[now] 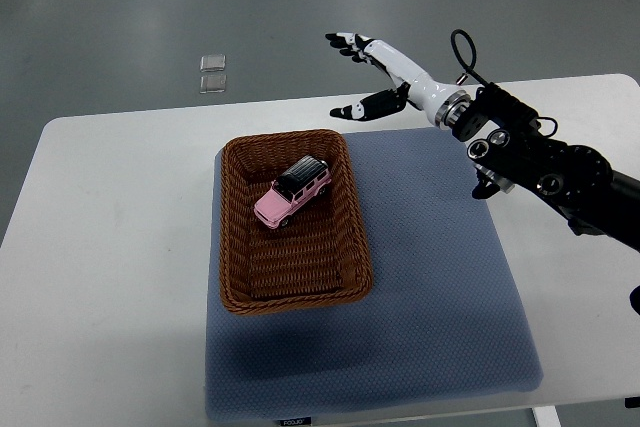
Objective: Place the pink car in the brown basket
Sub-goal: 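Open the right hand to release the car and withdraw upward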
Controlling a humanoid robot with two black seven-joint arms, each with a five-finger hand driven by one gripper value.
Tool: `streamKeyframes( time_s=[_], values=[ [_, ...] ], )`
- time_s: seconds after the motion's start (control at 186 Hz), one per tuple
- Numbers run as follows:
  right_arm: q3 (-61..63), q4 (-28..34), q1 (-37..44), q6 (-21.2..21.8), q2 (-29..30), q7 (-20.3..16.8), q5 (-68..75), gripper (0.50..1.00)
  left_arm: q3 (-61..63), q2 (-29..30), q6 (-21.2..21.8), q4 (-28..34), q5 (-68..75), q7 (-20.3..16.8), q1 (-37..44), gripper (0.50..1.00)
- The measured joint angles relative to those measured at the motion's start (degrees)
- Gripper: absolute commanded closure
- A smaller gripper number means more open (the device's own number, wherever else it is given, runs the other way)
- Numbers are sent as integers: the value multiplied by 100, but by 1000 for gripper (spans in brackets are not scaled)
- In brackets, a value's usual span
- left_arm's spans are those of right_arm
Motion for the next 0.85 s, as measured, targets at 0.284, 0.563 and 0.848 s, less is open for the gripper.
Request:
streamKeyframes(
  time_s=[0.284,0.563,0.848],
  values=[
    [1016,-22,-890,20,-253,-448,2268,589,8,0,0,8,0,0,0,500],
    [1046,-20,-1142,57,-347,-505,3582,587,10,0,0,9,-1,0,0,500],
    [1139,-17,-1189,38,-313,-454,3745,585,10,0,0,9,-4,0,0,500]
  ],
)
